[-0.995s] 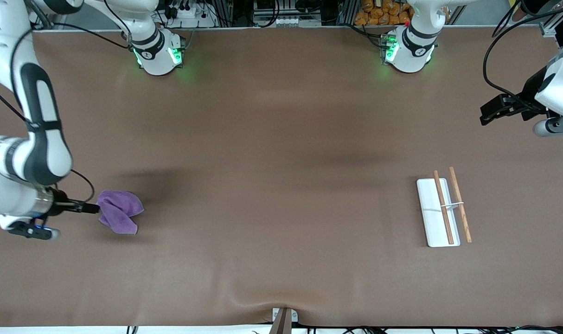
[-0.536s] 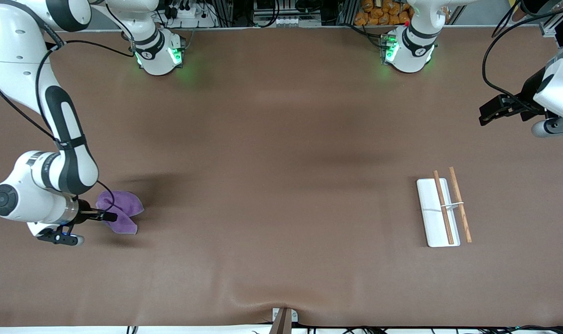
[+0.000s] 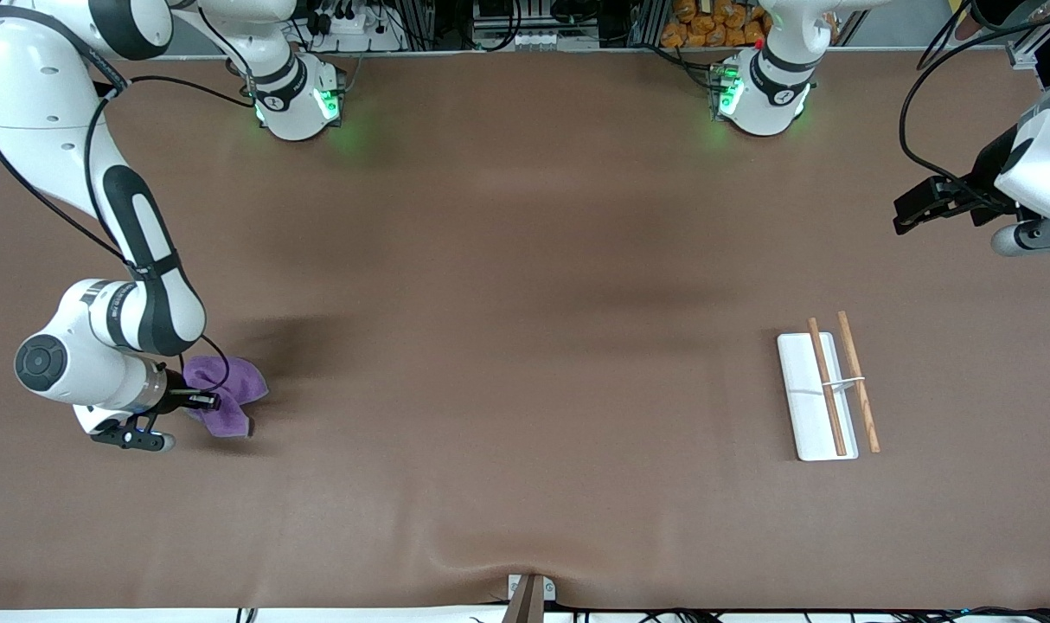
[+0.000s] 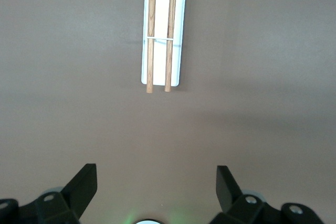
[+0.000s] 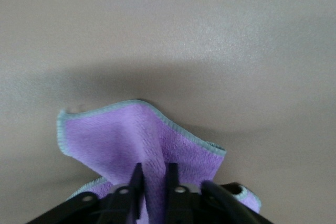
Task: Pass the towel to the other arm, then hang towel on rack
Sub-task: 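Lower the right gripper onto the lilac towel and grasp it, then lift the towel with the right gripper while the left gripper approaches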
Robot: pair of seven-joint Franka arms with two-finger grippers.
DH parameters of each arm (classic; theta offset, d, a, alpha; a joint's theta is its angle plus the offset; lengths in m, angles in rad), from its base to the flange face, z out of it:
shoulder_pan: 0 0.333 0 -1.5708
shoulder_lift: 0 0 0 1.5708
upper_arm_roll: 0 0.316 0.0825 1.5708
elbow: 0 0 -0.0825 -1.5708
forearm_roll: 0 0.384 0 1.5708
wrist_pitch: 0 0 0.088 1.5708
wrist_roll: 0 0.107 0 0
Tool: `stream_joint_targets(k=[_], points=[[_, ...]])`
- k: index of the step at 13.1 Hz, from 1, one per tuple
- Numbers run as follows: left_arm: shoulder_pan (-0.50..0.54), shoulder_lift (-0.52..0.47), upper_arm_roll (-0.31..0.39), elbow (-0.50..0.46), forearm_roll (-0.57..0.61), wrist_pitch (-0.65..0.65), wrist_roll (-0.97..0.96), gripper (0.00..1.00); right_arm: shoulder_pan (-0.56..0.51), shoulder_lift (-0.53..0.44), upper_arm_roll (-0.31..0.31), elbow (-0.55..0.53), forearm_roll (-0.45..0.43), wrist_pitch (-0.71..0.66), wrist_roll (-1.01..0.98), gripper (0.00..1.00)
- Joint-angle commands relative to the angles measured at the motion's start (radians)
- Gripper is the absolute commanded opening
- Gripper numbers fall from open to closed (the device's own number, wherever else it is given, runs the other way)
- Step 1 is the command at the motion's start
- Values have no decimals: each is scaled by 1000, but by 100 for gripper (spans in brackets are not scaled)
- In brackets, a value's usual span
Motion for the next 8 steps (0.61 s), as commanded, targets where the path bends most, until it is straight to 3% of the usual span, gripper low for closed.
stream_joint_targets(k=[1,8], points=[[9,0,-3,5,-20,2,19,100,1,-21,1,21,-9,4,7,0],[9,6,-3,5,-20,2,19,100,36,-108,10,136,-26,-22,-100,0]])
